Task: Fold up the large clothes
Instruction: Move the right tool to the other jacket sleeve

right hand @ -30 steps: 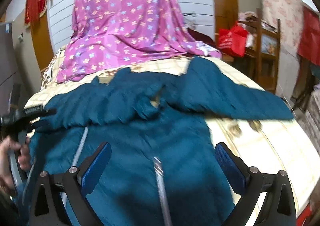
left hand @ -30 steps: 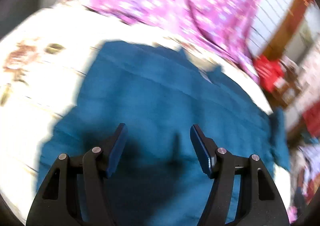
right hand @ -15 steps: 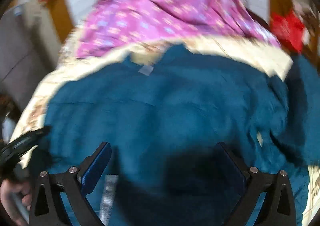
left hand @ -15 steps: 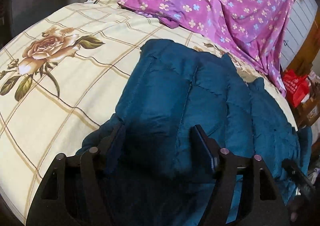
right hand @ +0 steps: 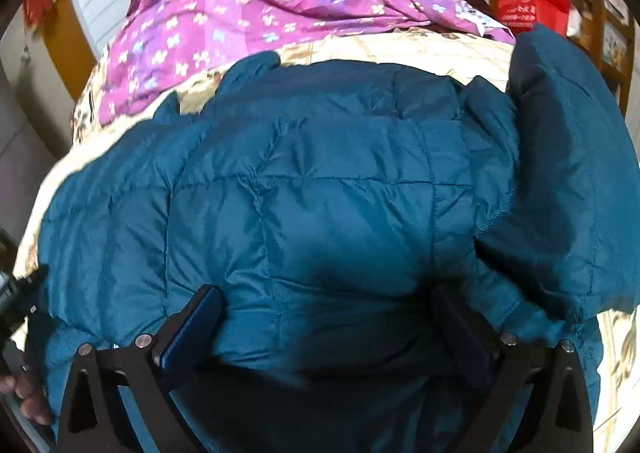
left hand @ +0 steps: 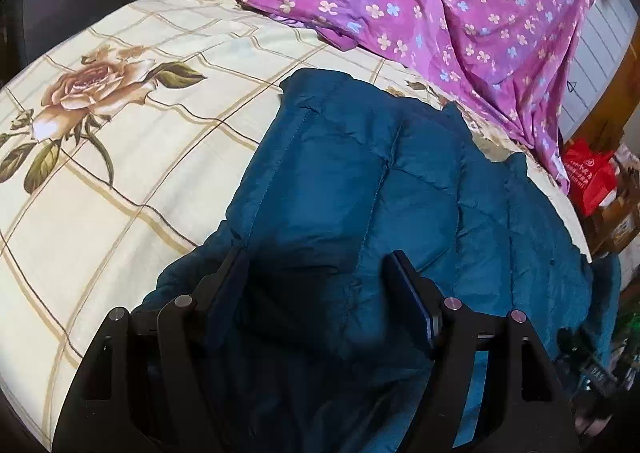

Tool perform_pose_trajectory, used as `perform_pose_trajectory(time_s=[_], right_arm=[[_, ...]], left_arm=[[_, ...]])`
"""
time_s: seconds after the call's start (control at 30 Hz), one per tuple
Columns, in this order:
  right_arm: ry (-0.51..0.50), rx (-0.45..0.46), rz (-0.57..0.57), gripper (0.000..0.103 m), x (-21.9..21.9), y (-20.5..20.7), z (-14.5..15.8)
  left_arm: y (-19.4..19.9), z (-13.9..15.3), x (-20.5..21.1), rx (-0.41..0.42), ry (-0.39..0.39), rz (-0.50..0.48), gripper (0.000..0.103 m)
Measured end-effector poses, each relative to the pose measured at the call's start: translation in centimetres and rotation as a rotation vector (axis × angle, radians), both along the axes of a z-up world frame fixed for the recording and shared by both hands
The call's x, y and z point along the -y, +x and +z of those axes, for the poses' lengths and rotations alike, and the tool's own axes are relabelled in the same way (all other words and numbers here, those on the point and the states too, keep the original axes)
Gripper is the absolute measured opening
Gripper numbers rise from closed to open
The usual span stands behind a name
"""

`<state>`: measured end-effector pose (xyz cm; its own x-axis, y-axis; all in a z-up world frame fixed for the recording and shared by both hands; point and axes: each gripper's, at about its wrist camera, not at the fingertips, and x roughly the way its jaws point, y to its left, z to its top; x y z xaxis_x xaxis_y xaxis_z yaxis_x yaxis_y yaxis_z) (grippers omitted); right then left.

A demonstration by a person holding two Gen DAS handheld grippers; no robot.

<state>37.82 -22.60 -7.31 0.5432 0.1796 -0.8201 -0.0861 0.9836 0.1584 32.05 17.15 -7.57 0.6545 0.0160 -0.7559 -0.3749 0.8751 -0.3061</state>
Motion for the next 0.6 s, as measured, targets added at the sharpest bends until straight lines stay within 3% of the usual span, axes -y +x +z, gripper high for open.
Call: perform_pose_trajectory(time_s=[0.1,0.2,0.27,0.37,0.43,0.6], right_arm=[[0.014,-0.015,-0.021,0.102,0.4,-0.6,1.0],[0.049,0.110,-0.048,0.101,0.2,-2.1,4.2],[0.033,0.172,-0.011,0.102,-1.0,-2.7,5.6],[0.003,0.112,0.065,0.102,-3.0,-1.8,4.0],[-0.036,-0.005,0.060,0.103,-3.2,-0.8,1.0],[-0.033,-0.007,0.068,0.103,-2.9,-1.0,0.9]], left_arm=[[-0.3,0.8,0.0,-0.003,0.018,0.014,0.072],[-0.5,1.7,0.6,0.012,0.089,0.024,0.072],[0.0,0.9,0.8,-0.031,0.109,0.011,0.072],[0.5,-0.2,0.9,-0.065,0.144,-0.011,0.073],[0.6,-0.3,1.0,-0.077,0.149,-0.014,0.073],[0.5,-0.1,0.8,-0.085,0.147,-0.010,0.073]])
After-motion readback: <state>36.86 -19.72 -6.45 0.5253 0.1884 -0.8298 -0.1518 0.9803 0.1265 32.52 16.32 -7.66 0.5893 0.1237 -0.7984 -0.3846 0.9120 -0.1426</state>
